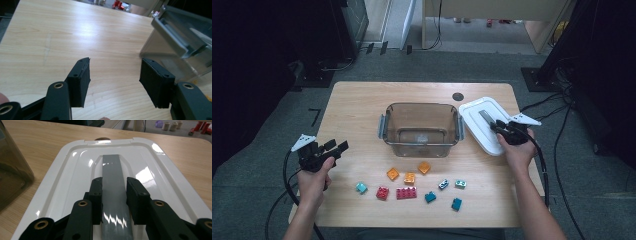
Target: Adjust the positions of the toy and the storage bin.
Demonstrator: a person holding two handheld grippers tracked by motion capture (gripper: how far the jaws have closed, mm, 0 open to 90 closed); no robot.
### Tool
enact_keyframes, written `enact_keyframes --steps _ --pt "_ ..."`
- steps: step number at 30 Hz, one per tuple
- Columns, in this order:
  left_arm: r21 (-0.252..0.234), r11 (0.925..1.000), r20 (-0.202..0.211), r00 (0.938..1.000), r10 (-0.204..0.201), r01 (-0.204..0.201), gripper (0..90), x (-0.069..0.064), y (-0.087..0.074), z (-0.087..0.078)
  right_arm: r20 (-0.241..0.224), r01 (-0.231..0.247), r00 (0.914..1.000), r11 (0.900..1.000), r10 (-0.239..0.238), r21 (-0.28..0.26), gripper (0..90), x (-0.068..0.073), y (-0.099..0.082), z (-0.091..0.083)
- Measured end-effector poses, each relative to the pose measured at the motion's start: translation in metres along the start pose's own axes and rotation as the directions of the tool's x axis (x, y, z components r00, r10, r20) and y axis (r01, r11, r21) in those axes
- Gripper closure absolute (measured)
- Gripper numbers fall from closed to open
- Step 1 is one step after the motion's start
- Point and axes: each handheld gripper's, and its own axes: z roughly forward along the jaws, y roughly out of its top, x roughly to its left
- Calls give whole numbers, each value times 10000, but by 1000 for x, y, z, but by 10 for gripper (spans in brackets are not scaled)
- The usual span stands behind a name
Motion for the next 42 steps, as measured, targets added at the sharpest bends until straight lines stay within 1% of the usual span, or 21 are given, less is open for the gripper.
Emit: enact_keyframes --steps 3,7,10,13,15,18,21,24,25,27,30,32,35,37,38,39,40,42 --pt "105 9999 -181 9998 24 -22 416 4 -6 0 200 -80 9998 10000 79 58 681 5 -4 6" --pt "299 9994 -521 9984 208 -192 397 10 -15 0 361 -39 9993 10000 36 83 682 12 -7 12" --pt "623 9974 -997 9941 418 -357 388 17 -24 0 426 -54 9991 9999 49 98 681 16 -8 14" --pt "871 9953 -1259 9907 523 -414 388 24 -35 -1 410 -19 9992 9999 15 102 681 18 -10 16" --pt "1090 9930 -1378 9887 599 -450 387 27 -44 0 452 76 9989 9997 -85 212 681 20 -12 18" --pt "1292 9908 -1441 9879 579 -393 375 29 -54 3 546 121 9984 9992 -141 369 681 22 -15 21" --pt "1390 9892 -1468 9869 662 -457 362 29 -58 3 629 135 9979 9990 -161 424 681 24 -17 23" --pt "1493 9865 -1542 9838 909 -678 355 27 -59 4 715 94 9974 9984 -133 559 681 27 -20 25" --pt "1572 9845 -1579 9821 1023 -773 352 26 -60 5 712 96 9974 9983 -137 572 681 28 -20 26" --pt "1680 9821 -1649 9797 1137 -857 345 25 -61 6 826 210 9962 9976 -265 662 681 30 -20 27" --pt "1640 9827 -1671 9793 1142 -866 345 24 -61 7 866 83 9961 9980 -137 625 680 30 -21 26" --pt "1592 9834 -1668 9794 1141 -875 345 24 -62 6 952 -102 9955 9981 45 600 679 29 -21 26" --pt "1583 9823 -1689 9775 1265 -998 344 22 -63 7 793 -409 9962 9972 359 629 678 26 -21 25" --pt "1594 9813 -1714 9759 1350 -1077 342 21 -64 7 671 -435 9970 9966 388 703 675 25 -21 25" --pt "1582 9814 -1716 9758 1354 -1083 339 21 -64 7 584 -415 9976 9964 373 733 656 25 -21 25" --pt "1589 9812 -1709 9757 1368 -1098 337 21 -64 8 505 -439 9979 9966 404 691 618 25 -21 25" --pt "1592 9811 -1705 9758 1371 -1100 333 21 -64 8 399 -568 9977 9960 542 683 585 25 -21 25" --pt "1611 9805 -1711 9752 1402 -1127 330 20 -64 8 440 -679 9969 9950 648 737 533 24 -21 25"
